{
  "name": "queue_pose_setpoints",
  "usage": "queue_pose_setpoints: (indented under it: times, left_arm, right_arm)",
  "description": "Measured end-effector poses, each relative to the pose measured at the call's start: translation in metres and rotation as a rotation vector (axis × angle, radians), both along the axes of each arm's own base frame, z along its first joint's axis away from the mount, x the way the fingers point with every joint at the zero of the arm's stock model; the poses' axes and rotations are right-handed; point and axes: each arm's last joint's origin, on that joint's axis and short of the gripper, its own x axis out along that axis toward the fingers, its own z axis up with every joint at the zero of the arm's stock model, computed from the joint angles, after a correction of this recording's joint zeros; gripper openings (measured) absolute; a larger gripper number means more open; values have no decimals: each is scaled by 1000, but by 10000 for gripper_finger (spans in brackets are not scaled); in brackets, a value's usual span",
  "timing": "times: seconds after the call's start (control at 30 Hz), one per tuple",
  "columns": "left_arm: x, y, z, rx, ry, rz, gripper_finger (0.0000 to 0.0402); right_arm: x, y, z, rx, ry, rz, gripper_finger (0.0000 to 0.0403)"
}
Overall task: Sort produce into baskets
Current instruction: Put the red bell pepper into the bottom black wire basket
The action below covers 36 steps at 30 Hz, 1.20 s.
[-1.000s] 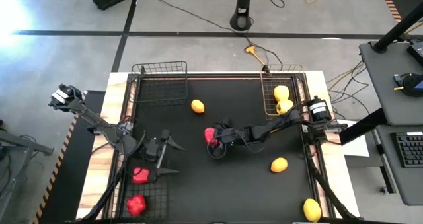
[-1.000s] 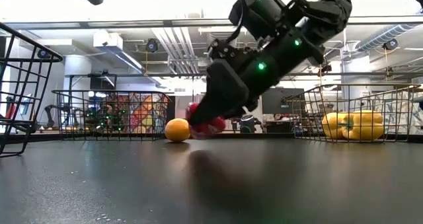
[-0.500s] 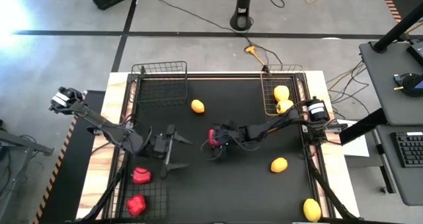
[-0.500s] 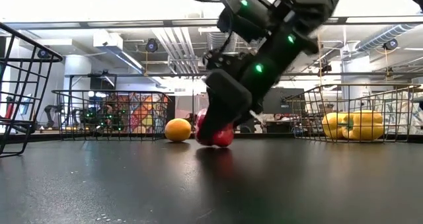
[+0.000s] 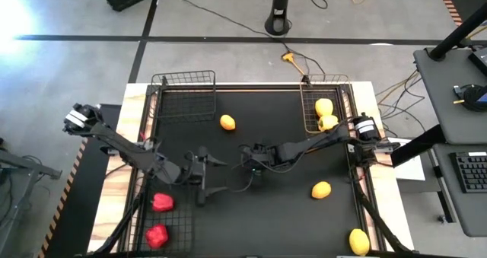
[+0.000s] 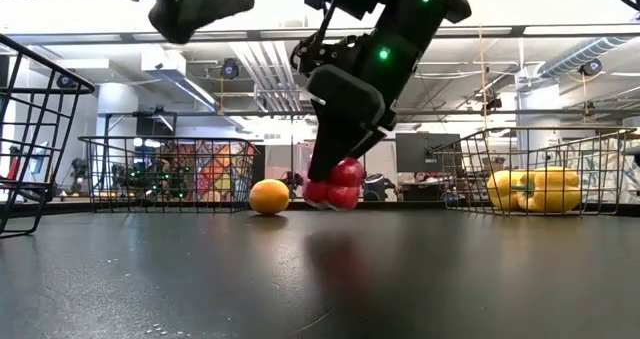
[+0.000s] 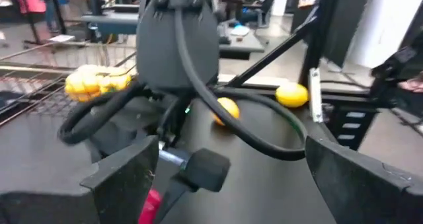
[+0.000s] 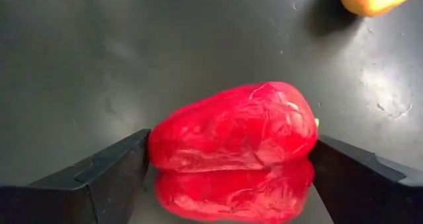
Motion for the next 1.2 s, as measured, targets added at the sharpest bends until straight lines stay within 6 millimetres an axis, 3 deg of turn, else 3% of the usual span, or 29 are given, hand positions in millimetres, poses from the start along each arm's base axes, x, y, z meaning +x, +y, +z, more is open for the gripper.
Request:
queue_pose_setpoints:
  times: [0.23, 0.5, 0.67, 0.9, 1.2]
  left_arm:
    - [5, 1, -9, -5, 30, 45, 361]
    - [-1, 8, -5, 30, 50, 139, 361]
    - [-5, 14, -8, 23, 100, 223, 361]
    - [4, 16, -28, 14, 170, 274, 361]
    - [5, 16, -33, 29, 186, 274, 361]
  right_arm:
    - [1, -4, -4, 39, -7, -60, 371]
    - [5, -22, -2, 148, -30, -106, 371]
    - [5, -30, -1, 104, -74, -251, 371]
    - [6, -35, -1, 256, -161, -510, 370]
    - [6, -36, -1, 272, -161, -517, 370]
